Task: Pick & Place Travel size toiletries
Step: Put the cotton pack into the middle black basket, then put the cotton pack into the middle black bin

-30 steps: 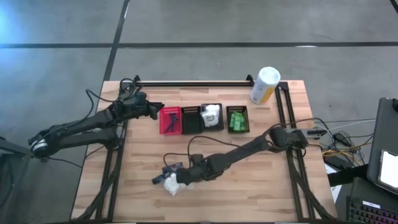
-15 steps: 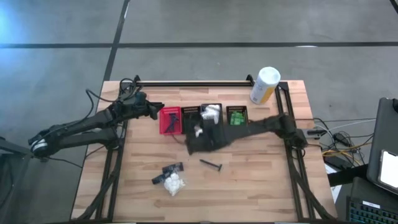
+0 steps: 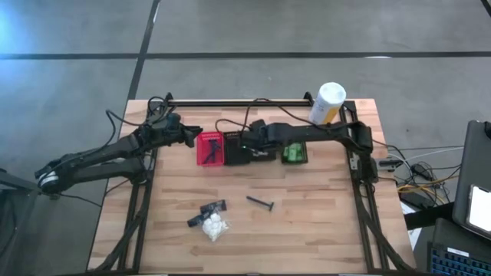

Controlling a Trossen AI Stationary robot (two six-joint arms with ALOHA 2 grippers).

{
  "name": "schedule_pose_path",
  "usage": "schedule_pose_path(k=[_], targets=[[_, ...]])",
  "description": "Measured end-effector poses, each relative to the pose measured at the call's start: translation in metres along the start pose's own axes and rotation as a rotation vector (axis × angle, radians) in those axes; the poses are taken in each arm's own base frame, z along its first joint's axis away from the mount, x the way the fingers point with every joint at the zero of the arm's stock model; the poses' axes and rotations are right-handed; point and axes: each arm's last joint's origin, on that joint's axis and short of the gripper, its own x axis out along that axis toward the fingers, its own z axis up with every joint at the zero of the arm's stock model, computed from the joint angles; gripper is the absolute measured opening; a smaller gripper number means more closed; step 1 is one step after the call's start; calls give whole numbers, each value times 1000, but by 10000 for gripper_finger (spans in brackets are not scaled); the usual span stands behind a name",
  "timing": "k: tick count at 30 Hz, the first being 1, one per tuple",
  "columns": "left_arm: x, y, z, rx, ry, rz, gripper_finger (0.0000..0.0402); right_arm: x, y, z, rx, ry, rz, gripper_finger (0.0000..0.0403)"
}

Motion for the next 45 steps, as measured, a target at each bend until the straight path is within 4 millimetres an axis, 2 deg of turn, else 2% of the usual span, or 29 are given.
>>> schedule_pose_path(k=[5, 10, 16, 23, 36, 45], targets=[[0, 0, 0, 0, 0, 0, 120, 13, -12, -14, -5, -5, 13, 20], [0, 0, 0, 0, 0, 0, 120, 27, -23, -26, 33, -85, 34, 26], [0, 0, 0, 0, 0, 0, 120, 41, -36, -42, 43, -109, 28, 58], [0, 0, 0, 0, 0, 0, 120, 55, -42, -60, 23, -110, 37, 113], [0, 0, 0, 0, 0, 0, 120, 46, -33, -67, -58, -105, 64, 243], [0, 0, 0, 0, 0, 0, 120, 30, -27, -62, -91, -81, 36, 301]])
